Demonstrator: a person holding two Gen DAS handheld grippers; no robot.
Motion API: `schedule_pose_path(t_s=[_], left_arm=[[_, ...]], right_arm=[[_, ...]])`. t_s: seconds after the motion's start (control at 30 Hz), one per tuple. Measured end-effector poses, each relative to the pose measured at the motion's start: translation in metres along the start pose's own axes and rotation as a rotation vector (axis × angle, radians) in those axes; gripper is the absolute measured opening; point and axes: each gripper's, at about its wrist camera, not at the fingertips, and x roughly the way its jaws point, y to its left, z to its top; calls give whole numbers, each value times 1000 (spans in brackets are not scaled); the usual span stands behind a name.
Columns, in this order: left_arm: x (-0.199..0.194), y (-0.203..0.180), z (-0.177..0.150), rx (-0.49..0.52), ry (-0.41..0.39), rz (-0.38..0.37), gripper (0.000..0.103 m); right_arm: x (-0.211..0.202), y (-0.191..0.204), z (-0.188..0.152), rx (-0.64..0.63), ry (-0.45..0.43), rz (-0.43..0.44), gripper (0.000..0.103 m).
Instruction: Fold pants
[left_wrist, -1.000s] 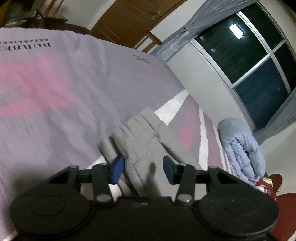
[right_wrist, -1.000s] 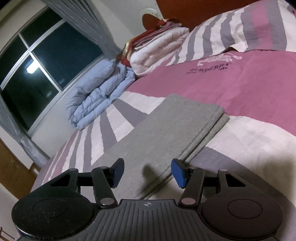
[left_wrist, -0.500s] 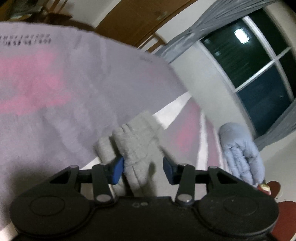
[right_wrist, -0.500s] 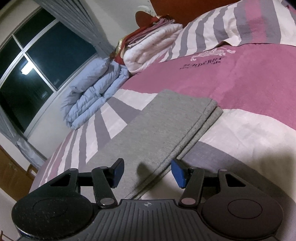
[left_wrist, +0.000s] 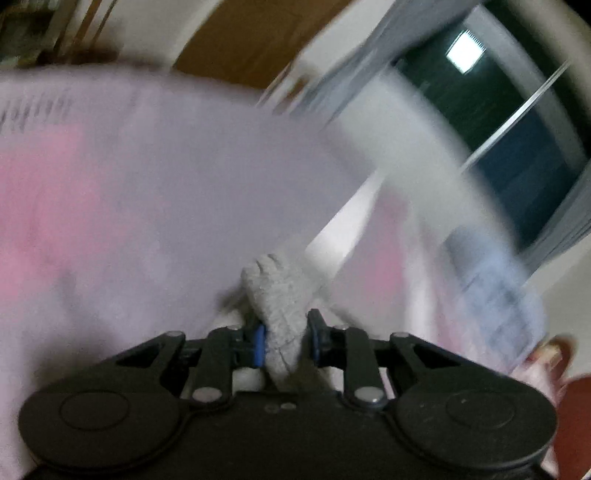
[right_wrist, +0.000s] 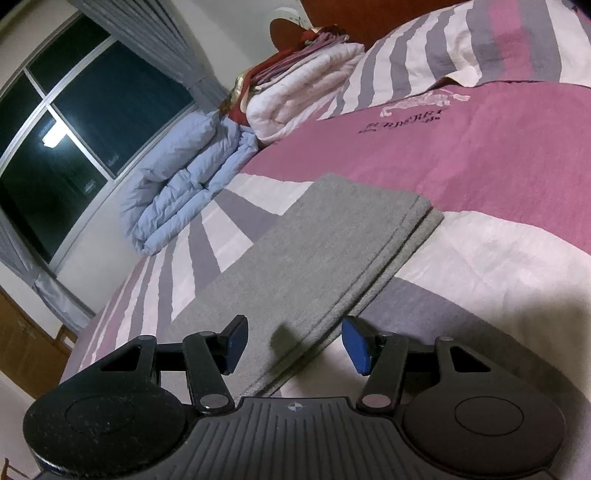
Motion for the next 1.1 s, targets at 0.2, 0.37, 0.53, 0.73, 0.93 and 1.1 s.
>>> schedule_pose_path(t_s=[0.2, 0.37, 0.53, 0.73, 0.93, 1.1], left_arm=[[-14, 11, -9, -9, -23, -57, 20], [-30, 11, -1, 19, -31, -68, 39], [-26, 2, 2, 40, -5, -67, 46], [-19, -14, 0, 99, -9, 41, 18], [-53, -10, 4, 95, -85, 41, 60], [-69, -25, 10, 187, -142, 50, 61]], right_arm=[[-1, -1, 0, 6, 4, 7, 57], [-3, 3, -1, -22, 15, 26, 57], [-3, 3, -1, -14, 23, 35, 57], [-3, 2, 0, 2, 22, 35, 57], [-4, 1, 4, -19, 39, 56, 57], [6, 23, 3, -79, 100, 131, 57]])
